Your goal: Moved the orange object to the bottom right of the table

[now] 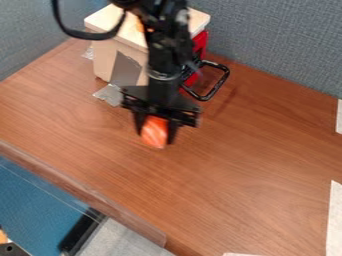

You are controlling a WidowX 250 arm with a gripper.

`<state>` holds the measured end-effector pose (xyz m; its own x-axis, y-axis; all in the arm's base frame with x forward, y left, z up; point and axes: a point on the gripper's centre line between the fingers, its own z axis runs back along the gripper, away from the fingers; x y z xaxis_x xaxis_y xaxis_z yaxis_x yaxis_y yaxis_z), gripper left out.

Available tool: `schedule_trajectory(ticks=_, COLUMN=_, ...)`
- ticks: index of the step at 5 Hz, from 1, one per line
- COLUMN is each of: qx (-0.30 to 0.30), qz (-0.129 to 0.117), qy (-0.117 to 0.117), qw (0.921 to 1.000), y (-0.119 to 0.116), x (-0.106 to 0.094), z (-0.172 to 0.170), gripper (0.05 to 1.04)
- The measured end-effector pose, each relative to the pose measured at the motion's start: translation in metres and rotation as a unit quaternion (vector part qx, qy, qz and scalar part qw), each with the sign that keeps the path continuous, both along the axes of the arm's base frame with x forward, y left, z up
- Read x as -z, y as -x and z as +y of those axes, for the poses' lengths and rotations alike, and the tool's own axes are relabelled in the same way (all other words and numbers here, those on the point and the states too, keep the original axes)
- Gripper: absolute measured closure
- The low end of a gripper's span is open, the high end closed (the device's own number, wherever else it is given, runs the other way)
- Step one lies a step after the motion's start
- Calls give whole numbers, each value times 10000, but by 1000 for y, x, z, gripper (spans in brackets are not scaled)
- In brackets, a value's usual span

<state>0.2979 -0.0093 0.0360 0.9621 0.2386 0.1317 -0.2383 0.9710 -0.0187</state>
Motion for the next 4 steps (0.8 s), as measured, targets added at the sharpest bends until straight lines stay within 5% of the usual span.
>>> schedule_trajectory(ticks=1, qx=634, qz=14, qy=270, qw=9976, y=3, x=3, z=-22, gripper=507)
schedule_trajectory(ticks=4, qx=1706, qz=-1, qy=233, qw=9851, y=25, x=44, z=-80, gripper=507)
